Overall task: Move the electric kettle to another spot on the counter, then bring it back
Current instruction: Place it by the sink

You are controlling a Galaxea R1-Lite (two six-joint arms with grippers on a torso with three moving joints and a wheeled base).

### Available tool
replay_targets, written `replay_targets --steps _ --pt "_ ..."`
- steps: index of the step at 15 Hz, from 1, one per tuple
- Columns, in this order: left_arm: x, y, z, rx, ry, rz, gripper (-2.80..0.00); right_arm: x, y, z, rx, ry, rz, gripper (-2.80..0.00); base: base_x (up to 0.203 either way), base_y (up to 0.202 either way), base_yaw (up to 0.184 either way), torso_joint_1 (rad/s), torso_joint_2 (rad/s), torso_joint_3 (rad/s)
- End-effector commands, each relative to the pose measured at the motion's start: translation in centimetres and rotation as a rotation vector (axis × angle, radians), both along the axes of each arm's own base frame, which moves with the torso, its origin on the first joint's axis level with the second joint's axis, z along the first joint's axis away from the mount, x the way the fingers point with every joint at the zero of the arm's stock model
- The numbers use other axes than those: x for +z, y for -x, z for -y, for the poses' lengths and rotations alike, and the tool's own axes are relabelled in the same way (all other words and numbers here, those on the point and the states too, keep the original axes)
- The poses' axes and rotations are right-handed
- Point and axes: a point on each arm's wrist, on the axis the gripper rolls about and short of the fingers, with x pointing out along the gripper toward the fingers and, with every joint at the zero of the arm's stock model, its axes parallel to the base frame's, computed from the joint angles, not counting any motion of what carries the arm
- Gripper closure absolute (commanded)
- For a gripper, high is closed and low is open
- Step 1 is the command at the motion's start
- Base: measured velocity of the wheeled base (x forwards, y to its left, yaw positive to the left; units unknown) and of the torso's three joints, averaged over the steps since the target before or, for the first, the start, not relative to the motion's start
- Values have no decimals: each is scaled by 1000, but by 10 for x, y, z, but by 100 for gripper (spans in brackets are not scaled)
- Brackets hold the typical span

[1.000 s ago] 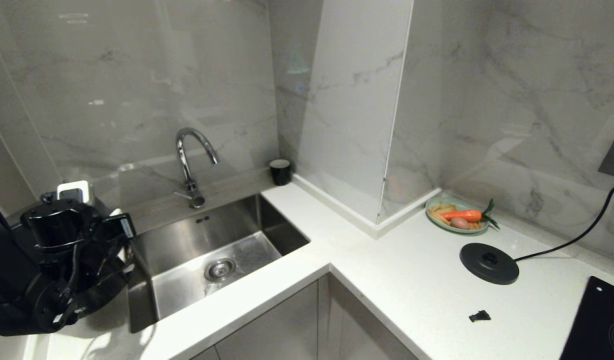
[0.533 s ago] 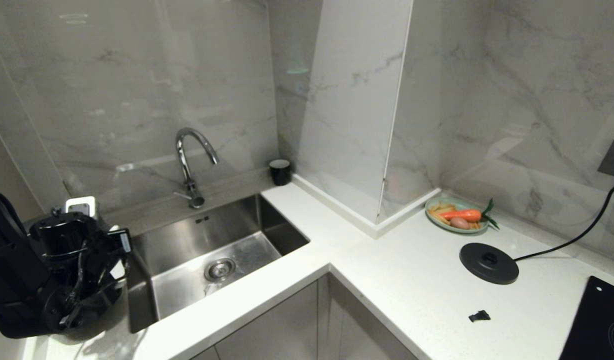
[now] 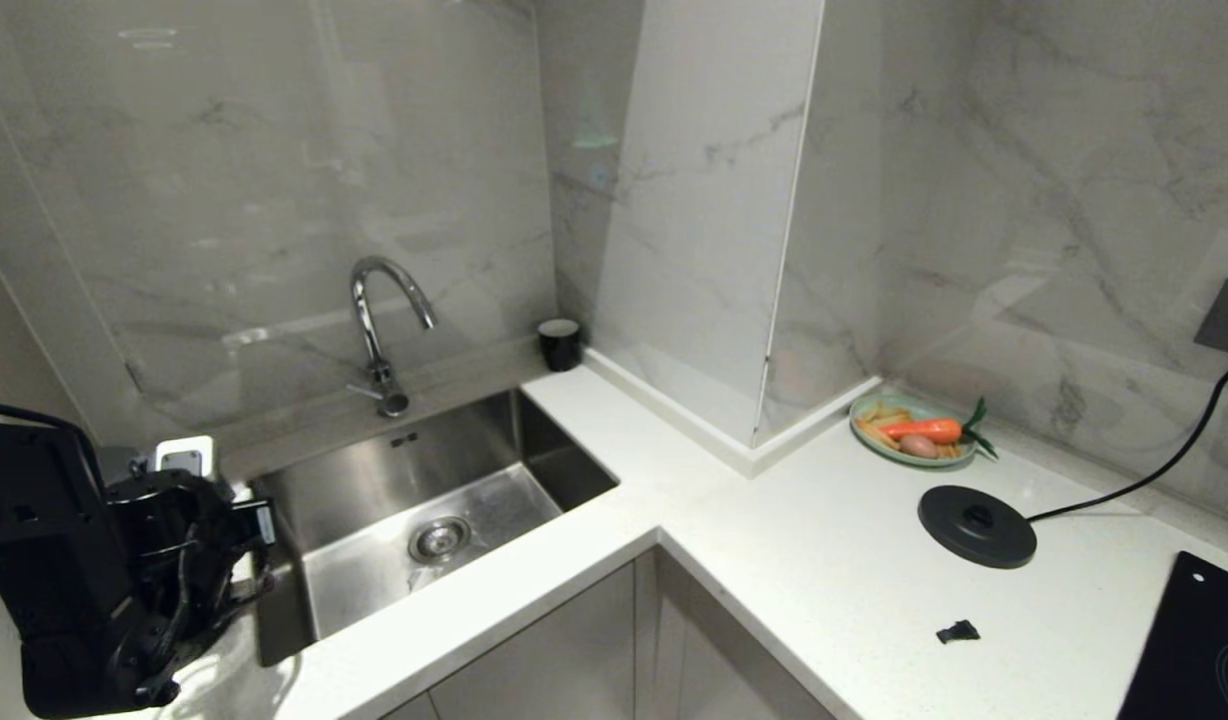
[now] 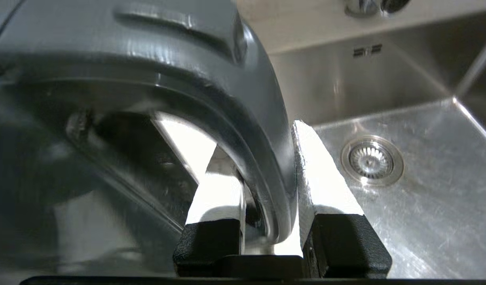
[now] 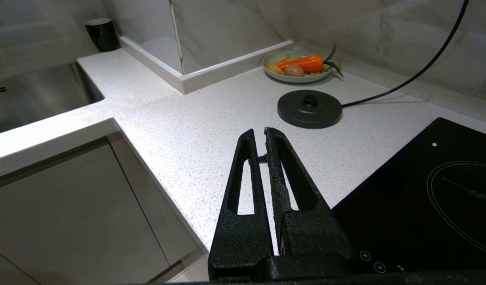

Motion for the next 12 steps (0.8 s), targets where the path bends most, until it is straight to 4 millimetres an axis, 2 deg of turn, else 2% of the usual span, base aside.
replay_targets --steps 1,4,5,8,12 --pt "-9 -1 1 9 1 -26 0 0 0 0 0 0 0 0 0 0 0 0 0 0" --pt "-11 -1 2 18 -1 -32 0 0 0 0 0 0 0 0 0 0 0 0 0 0" --pt "-10 -1 2 15 -1 -31 -280 0 0 0 0 0 -1 0 0 0 0 0 0 0" --pt "-5 -1 6 6 -5 -16 -280 0 0 0 0 0 -1 0 0 0 0 0 0 0" --pt "2 16 18 -30 8 -38 -280 0 0 0 0 0 -1 0 0 0 0 0 0 0"
